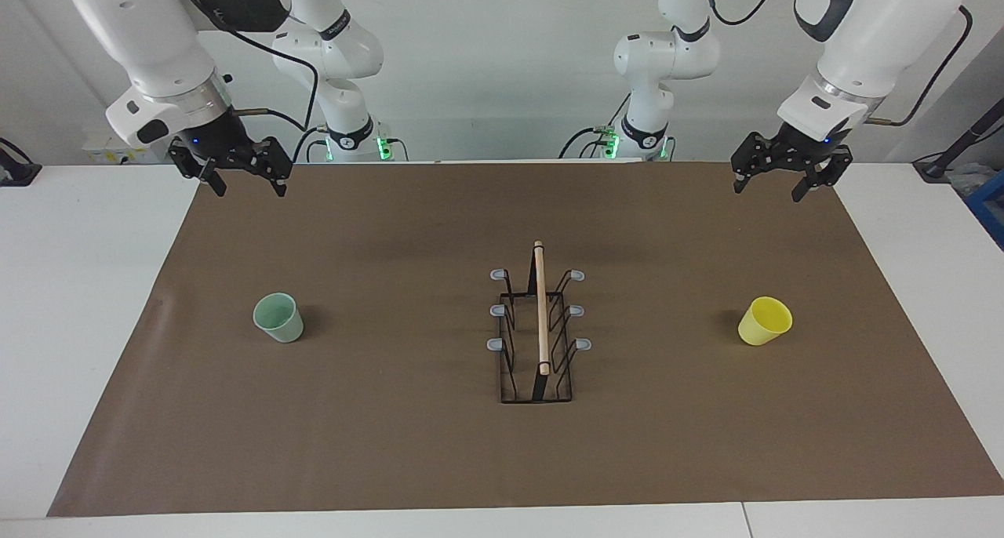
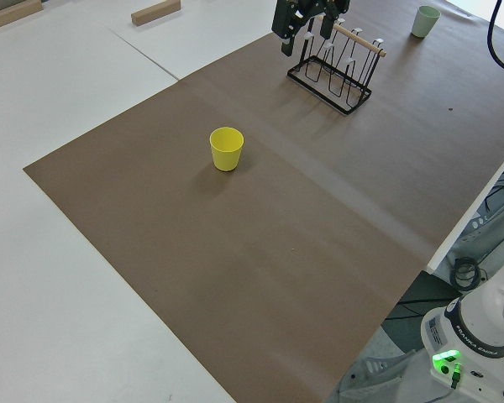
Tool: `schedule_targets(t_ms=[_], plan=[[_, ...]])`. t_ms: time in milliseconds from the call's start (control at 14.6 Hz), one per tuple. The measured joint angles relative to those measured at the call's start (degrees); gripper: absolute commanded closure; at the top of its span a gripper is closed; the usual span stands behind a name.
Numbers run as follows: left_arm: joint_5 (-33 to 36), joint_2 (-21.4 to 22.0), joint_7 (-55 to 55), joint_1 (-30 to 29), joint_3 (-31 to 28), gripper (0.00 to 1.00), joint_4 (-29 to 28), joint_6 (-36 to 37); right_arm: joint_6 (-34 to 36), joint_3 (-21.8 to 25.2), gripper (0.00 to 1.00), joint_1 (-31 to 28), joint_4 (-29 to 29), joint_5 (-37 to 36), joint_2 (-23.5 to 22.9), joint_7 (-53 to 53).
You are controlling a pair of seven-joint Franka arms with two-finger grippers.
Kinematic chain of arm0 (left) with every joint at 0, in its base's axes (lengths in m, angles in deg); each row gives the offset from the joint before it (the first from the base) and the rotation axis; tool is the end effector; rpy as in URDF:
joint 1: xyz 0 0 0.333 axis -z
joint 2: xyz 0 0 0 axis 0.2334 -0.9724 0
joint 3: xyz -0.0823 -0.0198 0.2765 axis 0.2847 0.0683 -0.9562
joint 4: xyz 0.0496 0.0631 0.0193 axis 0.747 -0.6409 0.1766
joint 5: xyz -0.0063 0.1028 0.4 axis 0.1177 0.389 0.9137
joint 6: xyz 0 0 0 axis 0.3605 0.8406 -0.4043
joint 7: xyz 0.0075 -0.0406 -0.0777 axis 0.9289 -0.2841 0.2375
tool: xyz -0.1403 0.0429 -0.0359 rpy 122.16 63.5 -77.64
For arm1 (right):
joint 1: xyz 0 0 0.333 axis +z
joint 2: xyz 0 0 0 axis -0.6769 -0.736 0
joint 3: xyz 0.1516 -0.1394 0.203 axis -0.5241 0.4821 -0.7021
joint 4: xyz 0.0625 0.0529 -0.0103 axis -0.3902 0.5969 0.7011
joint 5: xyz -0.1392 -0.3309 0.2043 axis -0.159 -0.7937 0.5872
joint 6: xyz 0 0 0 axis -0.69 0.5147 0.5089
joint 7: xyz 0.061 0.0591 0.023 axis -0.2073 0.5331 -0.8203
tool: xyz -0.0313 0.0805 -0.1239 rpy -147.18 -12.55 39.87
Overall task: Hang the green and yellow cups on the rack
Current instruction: 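Move the right gripper toward the pale green cup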
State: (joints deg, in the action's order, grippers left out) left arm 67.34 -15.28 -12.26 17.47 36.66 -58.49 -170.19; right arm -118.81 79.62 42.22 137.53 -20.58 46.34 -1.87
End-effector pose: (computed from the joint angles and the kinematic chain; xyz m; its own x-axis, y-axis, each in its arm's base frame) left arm 0.5689 -0.0422 0.5405 0.9704 -0.2409 0.0148 -0.2413 -0.9694 0.0459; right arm 0.5665 0.0004 0.5375 0.9976 -0.0533 -0.0437 -0.0537 -0.9985 -0.0060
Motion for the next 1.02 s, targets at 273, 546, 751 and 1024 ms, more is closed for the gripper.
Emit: schedule_targets(t_ms=[273,546,751,1024], plan=[[0.0,0.0,0.0,0.0,0.0,0.0,0.0,0.0,0.05,0.0,0.0,-0.02,0.0,0.0,0.01,0.0],[0.0,0.0,0.0,0.0,0.0,0.0,0.0,0.0,1.17,0.12,0.0,-0.58,1.83,0.0,0.95,0.0],[0.0,0.0,0.0,0.0,0.0,0.0,0.0,0.0,0.97,-0.12,0.0,-0.39,4.35,-0.01,2.0,0.0],[0.0,0.0,0.0,0.0,0.0,0.0,0.0,0.0,1.95,-0.13,0.0,-0.45,4.44,-2.43,-2.47,0.0]])
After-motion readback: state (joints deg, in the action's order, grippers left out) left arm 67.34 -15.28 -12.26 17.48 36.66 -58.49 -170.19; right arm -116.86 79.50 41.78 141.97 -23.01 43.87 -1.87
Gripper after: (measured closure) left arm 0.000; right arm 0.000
